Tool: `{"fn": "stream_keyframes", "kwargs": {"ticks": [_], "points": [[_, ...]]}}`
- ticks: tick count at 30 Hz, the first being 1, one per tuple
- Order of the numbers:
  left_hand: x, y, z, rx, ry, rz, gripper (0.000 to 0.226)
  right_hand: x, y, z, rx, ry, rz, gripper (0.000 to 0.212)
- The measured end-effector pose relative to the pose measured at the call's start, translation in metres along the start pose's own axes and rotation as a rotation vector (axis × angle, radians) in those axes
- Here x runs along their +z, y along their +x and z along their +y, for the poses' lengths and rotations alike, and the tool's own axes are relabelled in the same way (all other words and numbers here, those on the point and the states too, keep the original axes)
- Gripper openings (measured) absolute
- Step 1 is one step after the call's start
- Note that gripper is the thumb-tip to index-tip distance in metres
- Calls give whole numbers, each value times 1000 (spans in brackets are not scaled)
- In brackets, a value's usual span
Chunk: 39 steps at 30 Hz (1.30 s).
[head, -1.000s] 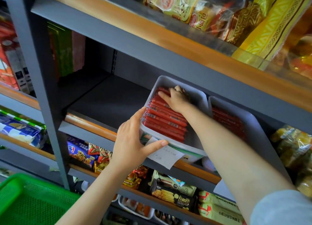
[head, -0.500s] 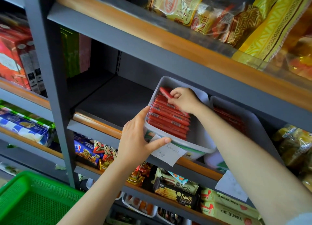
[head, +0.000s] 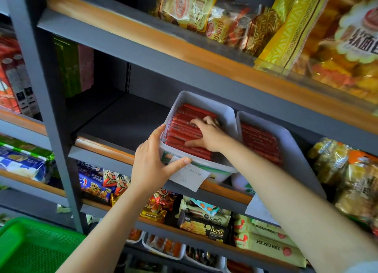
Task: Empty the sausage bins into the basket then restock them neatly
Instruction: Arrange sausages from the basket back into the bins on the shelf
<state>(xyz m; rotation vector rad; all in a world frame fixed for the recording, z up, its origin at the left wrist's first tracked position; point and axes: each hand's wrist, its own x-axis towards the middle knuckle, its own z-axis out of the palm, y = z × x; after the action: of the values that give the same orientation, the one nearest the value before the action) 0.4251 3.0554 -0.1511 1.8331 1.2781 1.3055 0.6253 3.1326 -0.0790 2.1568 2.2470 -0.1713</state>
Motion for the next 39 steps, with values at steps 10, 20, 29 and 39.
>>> {"fn": "stream_keyframes", "kwargs": {"ticks": [10,20,29,39], "points": [[-3,-1,3,-11,18,12,103,1,-10,-16,81,-186,-214,112],[0,-14,16,243,331,152,84,-36,-39,20,-20,216,-28,95],[95,-36,89,723,460,-63,44,-37,-124,144,191,364,35,80],[129,-42,79,682,618,42,40,-17,-116,188,275,-23,-276,120]]}}
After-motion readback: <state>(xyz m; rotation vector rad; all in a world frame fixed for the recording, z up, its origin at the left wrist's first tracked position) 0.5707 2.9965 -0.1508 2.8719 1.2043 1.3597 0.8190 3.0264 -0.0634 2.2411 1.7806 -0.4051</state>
